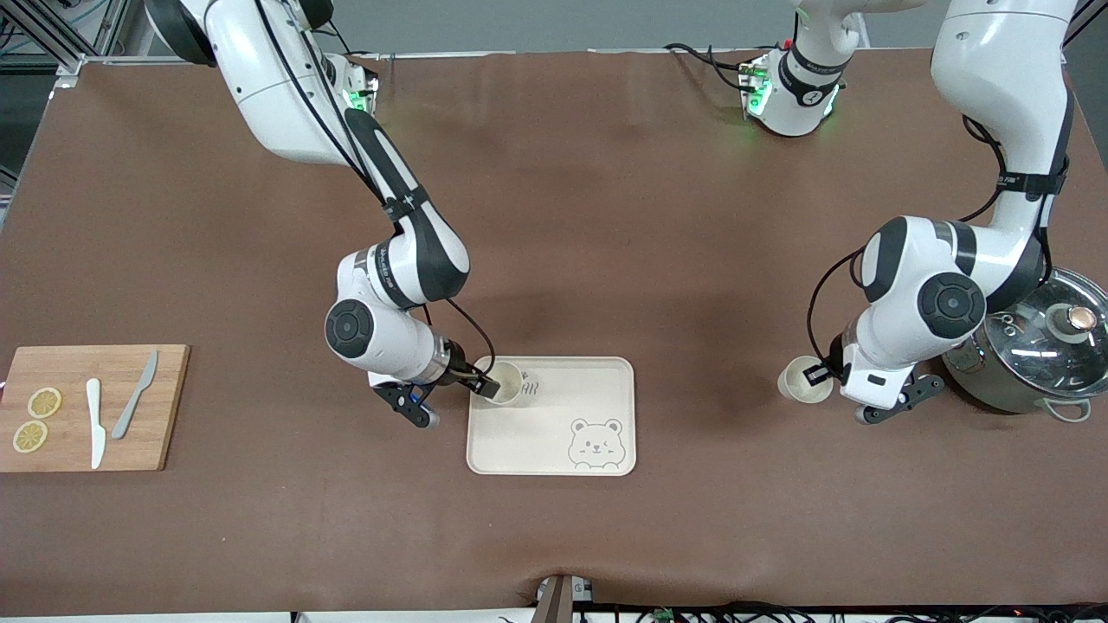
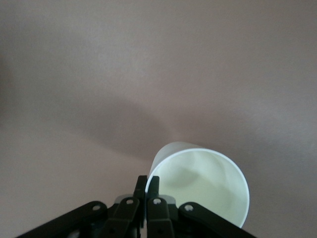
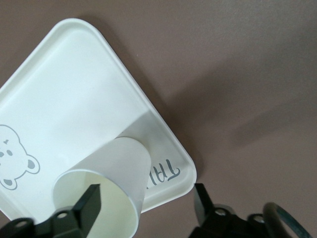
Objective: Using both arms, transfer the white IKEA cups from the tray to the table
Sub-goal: 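Grasp the second cup with the right gripper while the left gripper sets its cup down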
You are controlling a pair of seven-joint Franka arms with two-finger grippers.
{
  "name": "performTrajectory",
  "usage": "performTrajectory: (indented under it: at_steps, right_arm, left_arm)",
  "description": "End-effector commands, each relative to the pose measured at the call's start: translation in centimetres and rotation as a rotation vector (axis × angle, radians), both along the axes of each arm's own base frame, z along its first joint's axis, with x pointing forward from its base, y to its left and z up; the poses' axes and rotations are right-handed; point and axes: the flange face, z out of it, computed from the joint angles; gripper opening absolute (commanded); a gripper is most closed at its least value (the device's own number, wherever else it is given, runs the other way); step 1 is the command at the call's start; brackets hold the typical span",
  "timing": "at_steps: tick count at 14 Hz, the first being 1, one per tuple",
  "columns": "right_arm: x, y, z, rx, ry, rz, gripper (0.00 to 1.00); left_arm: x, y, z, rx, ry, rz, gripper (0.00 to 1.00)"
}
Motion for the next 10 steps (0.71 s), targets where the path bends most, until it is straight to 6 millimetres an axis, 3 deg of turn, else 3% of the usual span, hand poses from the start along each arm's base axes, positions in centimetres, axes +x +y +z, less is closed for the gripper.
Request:
performTrajectory:
  at_steps: [1,3,5,7,8,9,10]
  right_arm:
    - [-0.3,1.5,-1.3,0.005,0.015,-0.010,0.25]
    - [-0.3,1.5,-1.3,0.007,0.017,-0.010,0.00]
    - [-0.2,1.5,-1.2,0.008,0.015,-0.014,0.00]
    - [1.0,0.9,0.5,0.037,0.008,-0.039,0.00]
    - [1.8,-0.2,1.5,0.049,0.019,-0.053,0.00]
    - [2.8,-2.0,2.8,0.054,0.049,-0.058,0.00]
    - [3.5,-3.3,4.0,0.055,0.087,-0.045,0.00]
  left_arm:
    - [-2.7,1.2,-1.0,-0.014,-0.007,0.024,0.00]
    - [-3.8,2.3,-2.0,-0.018,-0.006,0.017,0.00]
    - [-3.7,3.5,-2.8,-0.025,-0.010,-0.030,0.00]
    - [-3.4,3.6,-3.3,-0.030,-0.020,-0.037,0.00]
    - [-3.3,3.6,-3.5,-0.031,-0.019,-0.039,0.21]
    - [-3.2,3.5,-3.5,-0.032,-0.020,-0.036,0.51]
    - [-3.1,3.7,-3.5,-0.031,-0.020,-0.036,0.65]
